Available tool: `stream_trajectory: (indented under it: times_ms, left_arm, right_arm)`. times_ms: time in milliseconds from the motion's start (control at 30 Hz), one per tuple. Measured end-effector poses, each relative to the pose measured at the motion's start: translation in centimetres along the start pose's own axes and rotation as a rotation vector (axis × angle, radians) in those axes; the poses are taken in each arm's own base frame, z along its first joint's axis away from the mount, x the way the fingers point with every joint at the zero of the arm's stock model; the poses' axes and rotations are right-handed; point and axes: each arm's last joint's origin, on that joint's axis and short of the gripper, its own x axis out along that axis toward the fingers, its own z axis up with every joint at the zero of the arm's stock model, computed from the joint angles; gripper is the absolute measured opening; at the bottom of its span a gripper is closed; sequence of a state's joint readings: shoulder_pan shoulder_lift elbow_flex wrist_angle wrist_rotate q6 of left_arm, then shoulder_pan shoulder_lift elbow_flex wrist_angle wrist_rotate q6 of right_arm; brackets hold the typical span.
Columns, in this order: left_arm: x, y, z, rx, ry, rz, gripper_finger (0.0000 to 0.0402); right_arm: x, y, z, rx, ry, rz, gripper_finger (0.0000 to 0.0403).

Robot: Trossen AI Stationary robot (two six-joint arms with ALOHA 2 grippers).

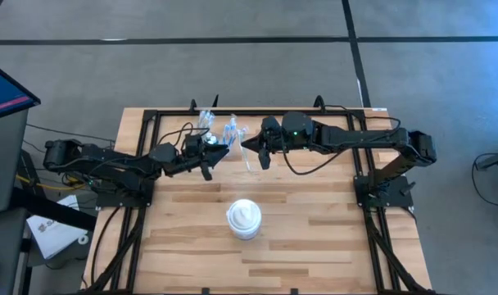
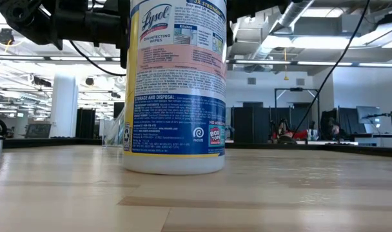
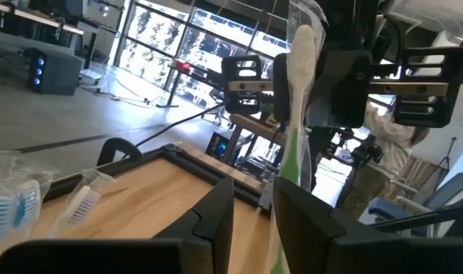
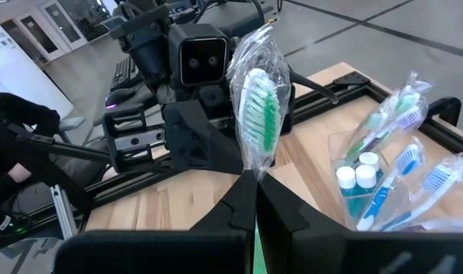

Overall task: Pick & Place toothbrushing station
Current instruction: Put the green toothbrush into the transparent organizer

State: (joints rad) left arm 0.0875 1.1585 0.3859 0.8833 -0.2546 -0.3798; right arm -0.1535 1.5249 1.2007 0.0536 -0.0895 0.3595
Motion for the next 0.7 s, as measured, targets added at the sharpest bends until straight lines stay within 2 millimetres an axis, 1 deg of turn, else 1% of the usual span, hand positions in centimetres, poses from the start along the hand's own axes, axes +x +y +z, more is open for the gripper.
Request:
stream_trajectory:
  times_ms: [200,367,500,700]
  left_arm:
    - [0.2,-0.1,0.1,-0.005,-0.006,-0.015,0.009]
    - [1.9,-0.8,0.4,0.01,0.004,-0.055,0.0094]
    - [3.0,-0.5,-0.2,0.04,0.031,-0.029,0.0114]
    - [3.6,-0.6,0.4,0.026,0.018,-0.058,0.0149]
  right_arm:
    - [0.0,0.0,0.0,-0.001,0.0,0.001,0.0]
    - [0.0,0.0,-0.1,-0.001,0.004,-0.001,0.0]
    - [0.0,0.0,-0.1,-0.002,0.011,-0.004,0.0]
    - [0.0,0.0,-0.2,0.001,0.016,-0.005,0.0]
